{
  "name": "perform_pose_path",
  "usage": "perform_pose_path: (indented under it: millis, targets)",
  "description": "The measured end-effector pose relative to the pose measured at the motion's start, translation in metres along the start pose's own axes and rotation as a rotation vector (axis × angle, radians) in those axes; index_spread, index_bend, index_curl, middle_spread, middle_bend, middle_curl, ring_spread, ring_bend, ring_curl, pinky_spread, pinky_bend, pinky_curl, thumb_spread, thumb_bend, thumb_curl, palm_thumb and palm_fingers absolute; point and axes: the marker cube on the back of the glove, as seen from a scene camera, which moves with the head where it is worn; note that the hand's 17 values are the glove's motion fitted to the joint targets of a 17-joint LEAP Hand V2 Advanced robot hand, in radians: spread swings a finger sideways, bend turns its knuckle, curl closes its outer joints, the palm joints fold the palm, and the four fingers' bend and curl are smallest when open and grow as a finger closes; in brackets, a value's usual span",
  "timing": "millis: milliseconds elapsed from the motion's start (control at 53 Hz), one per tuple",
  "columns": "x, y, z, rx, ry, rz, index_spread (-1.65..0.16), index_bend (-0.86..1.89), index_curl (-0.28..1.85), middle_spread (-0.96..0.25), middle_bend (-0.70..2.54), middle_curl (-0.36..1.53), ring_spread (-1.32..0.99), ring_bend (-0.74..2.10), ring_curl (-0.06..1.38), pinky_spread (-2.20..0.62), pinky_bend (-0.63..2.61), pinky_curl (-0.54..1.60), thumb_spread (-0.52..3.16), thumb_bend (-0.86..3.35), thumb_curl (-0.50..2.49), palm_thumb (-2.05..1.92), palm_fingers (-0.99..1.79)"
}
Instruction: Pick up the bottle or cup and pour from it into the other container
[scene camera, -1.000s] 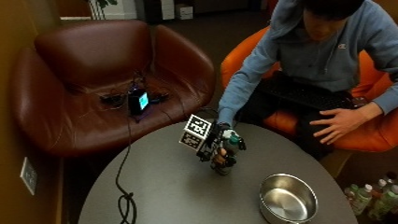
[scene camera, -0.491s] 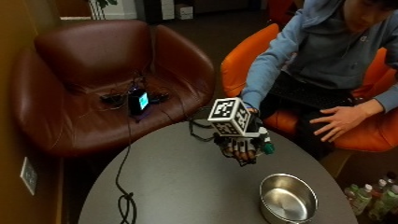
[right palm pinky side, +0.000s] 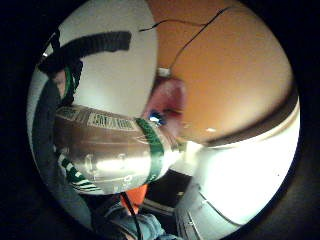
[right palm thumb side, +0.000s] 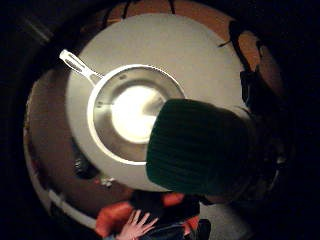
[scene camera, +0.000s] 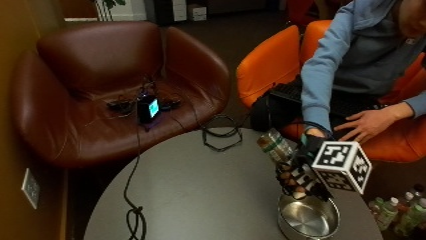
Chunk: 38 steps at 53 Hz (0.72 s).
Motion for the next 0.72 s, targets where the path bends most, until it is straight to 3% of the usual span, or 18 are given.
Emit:
perform_pose_path:
  millis: [208, 717]
  targets:
    - [-0.043, 0.002, -0.014, 0.013, 0.325, 0.004, -0.22, 0.15, 0.41, -0.13, 0.36, 0.51, -0.22, 0.43, 0.46, -0.24, 0.37, 0.42, 0.27, -0.04, 0.72, 0.92, 1.19]
    - [-0.051, 0.001, -0.011, -0.036, 0.346, 0.012, -0.25, 0.13, 0.39, -0.16, 0.36, 0.50, -0.26, 0.44, 0.45, -0.30, 0.43, 0.41, 0.36, -0.04, 0.72, 0.87, 1.20]
